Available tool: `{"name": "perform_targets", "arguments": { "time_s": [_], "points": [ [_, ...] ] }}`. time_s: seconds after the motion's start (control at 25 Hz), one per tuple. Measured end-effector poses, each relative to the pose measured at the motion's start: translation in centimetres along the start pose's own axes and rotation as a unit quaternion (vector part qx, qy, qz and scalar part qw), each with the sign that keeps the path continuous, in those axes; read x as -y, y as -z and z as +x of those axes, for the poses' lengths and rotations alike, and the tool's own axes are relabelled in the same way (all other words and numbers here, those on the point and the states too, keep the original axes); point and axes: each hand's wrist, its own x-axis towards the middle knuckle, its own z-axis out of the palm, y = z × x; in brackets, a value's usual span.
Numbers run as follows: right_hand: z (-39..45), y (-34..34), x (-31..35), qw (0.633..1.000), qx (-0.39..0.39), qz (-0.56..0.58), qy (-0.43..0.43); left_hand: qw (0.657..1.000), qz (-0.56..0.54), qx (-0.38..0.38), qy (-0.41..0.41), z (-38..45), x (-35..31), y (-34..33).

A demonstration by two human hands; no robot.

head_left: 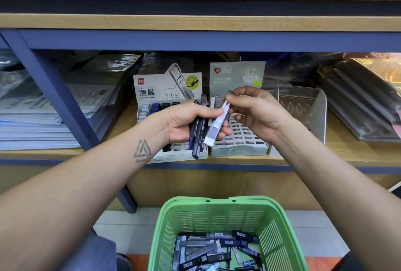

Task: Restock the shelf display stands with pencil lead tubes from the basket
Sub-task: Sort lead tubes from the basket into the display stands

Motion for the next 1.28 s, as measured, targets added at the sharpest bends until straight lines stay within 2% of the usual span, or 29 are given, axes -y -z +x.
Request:
{"name": "perform_targets", "arguments": {
  "time_s": [0.16,0.24,0.36,0.52,0.76,0.88,0.96,1.04,1.12,1.2,1.28],
  "points": [
    [0.0,0.0,-0.1,0.996,-0.006,0.085,0.026,1.0,-0.024,-0.009,0.017,0.5,-0.1,-0.1],
    [-0.1,-0.1,0.0,0.995,0.003,0.09,0.039,0.998,-0.008,-0.053,0.029,0.5,-0.4,0.1],
    [-0.2,-0.4,-0.2,0.998,0.007,-0.026,0.058,0.985,0.071,-0.158,0.002,0.7,-0.8,0.8],
    [-0.7,-1.0,-0.9,0.979,0.069,-0.191,0.036,0.975,0.001,-0.204,-0.084,0.9,-1.5,1.0],
    [-1.0,-1.4,-0.9,0.967,0.072,-0.237,0.064,0.96,0.138,-0.211,-0.123,0.6,-1.2,1.0],
    [-0.5,-1.1,-0.6,0.959,0.074,-0.263,0.08,0.957,0.148,-0.217,-0.127,0.5,-1.2,1.0],
    [-0.2,-0.1,-0.5,0.951,0.069,-0.297,0.049,0.946,0.133,-0.259,-0.142,0.7,-1.4,1.3],
    [0.2,1.4,-0.7,0.962,0.05,-0.268,-0.004,0.93,0.108,-0.318,-0.147,0.9,-1.6,2.1],
    [0.7,2.5,-0.9,0.989,-0.008,-0.143,-0.025,0.923,0.105,-0.346,-0.131,1.0,-1.5,2.8],
    [1.3,3.0,-1.0,0.996,-0.086,-0.018,0.004,0.933,0.129,-0.325,-0.09,1.1,-0.9,2.6],
    [1.6,3.0,-1.1,0.99,-0.127,-0.021,0.062,0.943,0.165,-0.286,-0.038,1.6,-0.2,2.0]
  ]
}}
